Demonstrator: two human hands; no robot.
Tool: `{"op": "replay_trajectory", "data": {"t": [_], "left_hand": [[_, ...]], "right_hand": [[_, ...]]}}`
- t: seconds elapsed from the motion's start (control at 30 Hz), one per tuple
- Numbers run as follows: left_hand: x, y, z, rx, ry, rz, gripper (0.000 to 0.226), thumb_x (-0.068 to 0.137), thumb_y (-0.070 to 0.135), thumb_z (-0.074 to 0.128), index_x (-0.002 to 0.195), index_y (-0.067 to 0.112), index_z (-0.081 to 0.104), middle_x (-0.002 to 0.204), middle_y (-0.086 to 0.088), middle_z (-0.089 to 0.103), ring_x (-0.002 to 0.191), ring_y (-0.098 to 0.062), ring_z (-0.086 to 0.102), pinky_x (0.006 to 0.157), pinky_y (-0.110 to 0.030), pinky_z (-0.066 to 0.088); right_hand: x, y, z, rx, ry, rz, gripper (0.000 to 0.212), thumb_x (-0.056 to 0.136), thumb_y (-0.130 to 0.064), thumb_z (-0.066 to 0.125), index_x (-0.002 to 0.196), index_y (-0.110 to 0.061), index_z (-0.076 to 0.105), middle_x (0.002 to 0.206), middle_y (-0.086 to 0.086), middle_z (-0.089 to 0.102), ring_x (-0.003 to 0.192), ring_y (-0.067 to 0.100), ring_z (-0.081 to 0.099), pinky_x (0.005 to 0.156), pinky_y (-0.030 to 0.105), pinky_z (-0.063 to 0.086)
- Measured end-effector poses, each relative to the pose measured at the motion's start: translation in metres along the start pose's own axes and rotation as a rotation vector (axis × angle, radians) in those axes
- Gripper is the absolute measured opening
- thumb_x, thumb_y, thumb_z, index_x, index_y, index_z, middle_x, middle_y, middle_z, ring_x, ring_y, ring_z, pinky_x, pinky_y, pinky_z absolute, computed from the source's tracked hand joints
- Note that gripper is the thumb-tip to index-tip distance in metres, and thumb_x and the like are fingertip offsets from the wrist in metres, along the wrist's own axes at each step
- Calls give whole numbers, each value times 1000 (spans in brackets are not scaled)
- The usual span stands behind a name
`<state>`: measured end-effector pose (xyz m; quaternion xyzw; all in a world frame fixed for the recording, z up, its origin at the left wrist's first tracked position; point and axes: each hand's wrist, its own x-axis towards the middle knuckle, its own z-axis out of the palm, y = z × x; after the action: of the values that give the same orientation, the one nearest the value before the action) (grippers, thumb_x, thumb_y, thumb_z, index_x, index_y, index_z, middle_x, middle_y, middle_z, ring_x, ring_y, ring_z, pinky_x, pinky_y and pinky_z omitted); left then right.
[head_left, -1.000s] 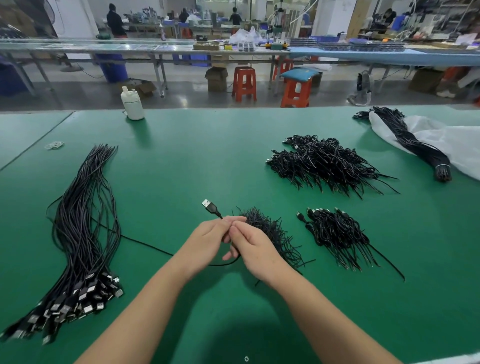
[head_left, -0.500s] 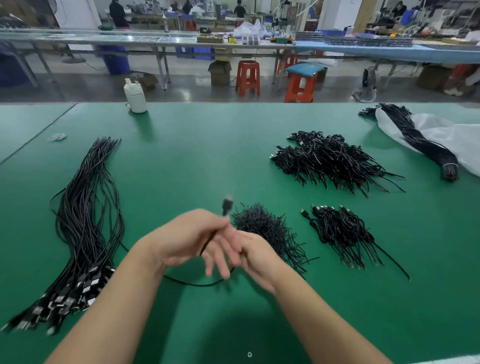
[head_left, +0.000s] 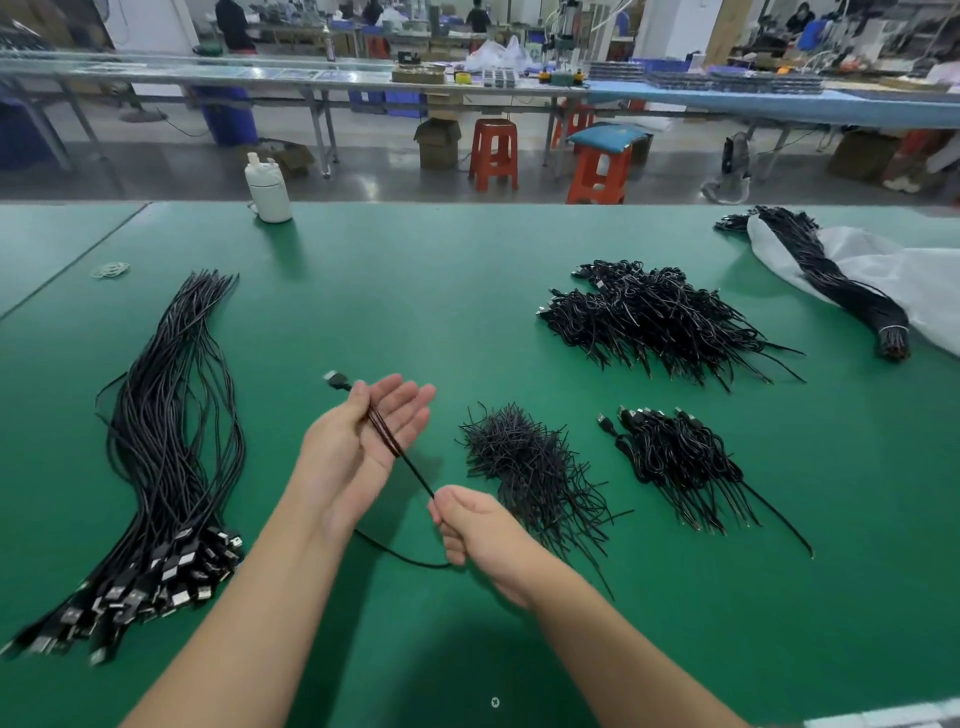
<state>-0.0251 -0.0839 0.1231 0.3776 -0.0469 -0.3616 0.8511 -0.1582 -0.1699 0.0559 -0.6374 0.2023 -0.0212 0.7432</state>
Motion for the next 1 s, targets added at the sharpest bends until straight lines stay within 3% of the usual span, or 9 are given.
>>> {"op": "replay_trajectory", "data": {"t": [0.1, 0.2, 0.4, 0.6, 0.67, 0.73, 0.83, 0.93, 1.0], "left_hand": [[-13, 10, -3, 413, -269, -194, 33, 93, 27, 53, 87, 0, 71, 69, -10, 69, 44, -11, 58, 39, -16, 41], [-24, 12, -5, 1042, -551, -361, 41, 104, 25, 41, 101, -7, 67, 85, -23, 73, 42, -17, 59, 37, -20, 39], [-29, -5, 1, 1459, -417, -460, 36, 107, 25, 36, 95, 2, 61, 88, -16, 74, 85, -30, 74, 70, -33, 60], [-19, -2, -6, 2074, -481, -288, 40, 104, 34, 38, 91, 12, 68, 99, -5, 75, 91, -23, 69, 86, -33, 53], [-15, -4, -9, 2126, -453, -186, 37, 104, 34, 37, 91, 19, 68, 102, -4, 72, 95, -24, 64, 84, -31, 49], [-8, -9, -13, 1920, -267, 39, 32, 105, 33, 38, 99, 23, 69, 108, -1, 72, 103, -21, 64, 88, -29, 46], [1, -19, -9, 1016, 33, 182, 33, 107, 29, 38, 118, 12, 65, 109, 0, 75, 109, -16, 68, 98, -29, 50], [4, -16, 5, 233, -44, 87, 39, 108, 24, 32, 110, -1, 62, 96, -14, 74, 95, -27, 73, 79, -31, 60], [-3, -7, 8, 134, -144, -2, 39, 103, 25, 40, 98, 1, 70, 74, -7, 69, 67, -22, 70, 60, -29, 57]], "right_hand": [[5, -8, -3, 261, 63, 39, 28, 106, -22, 40, 82, -12, 51, 61, -1, 26, 55, 12, 23, 53, 24, 25], [9, -17, -8, 241, 28, 23, 35, 106, -24, 40, 75, -14, 52, 61, 1, 35, 54, 13, 27, 52, 25, 30], [7, -16, -10, -49, 73, 47, 36, 103, -16, 41, 67, -20, 46, 55, -9, 40, 53, 10, 31, 52, 26, 26], [-2, -19, -14, -243, 80, -55, 31, 104, -20, 47, 76, -22, 60, 62, -5, 45, 50, 10, 38, 52, 26, 32], [-5, -19, -14, -261, 73, -73, 27, 104, -17, 46, 85, -15, 63, 61, -4, 46, 49, 10, 39, 51, 25, 34], [-7, -16, -14, -209, 67, -77, 30, 105, -18, 43, 84, -13, 64, 60, -4, 44, 49, 11, 38, 52, 25, 33], [-9, -11, -7, -124, 34, -74, 37, 106, -22, 41, 76, -17, 61, 56, -5, 41, 51, 14, 34, 54, 28, 29], [-7, -6, -1, -105, 2, -53, 38, 107, -25, 39, 73, -18, 55, 55, -5, 38, 52, 14, 31, 55, 29, 28], [-6, -8, -2, -64, -21, -37, 39, 107, -26, 39, 70, -18, 50, 55, -5, 33, 52, 13, 28, 54, 27, 28]]}}
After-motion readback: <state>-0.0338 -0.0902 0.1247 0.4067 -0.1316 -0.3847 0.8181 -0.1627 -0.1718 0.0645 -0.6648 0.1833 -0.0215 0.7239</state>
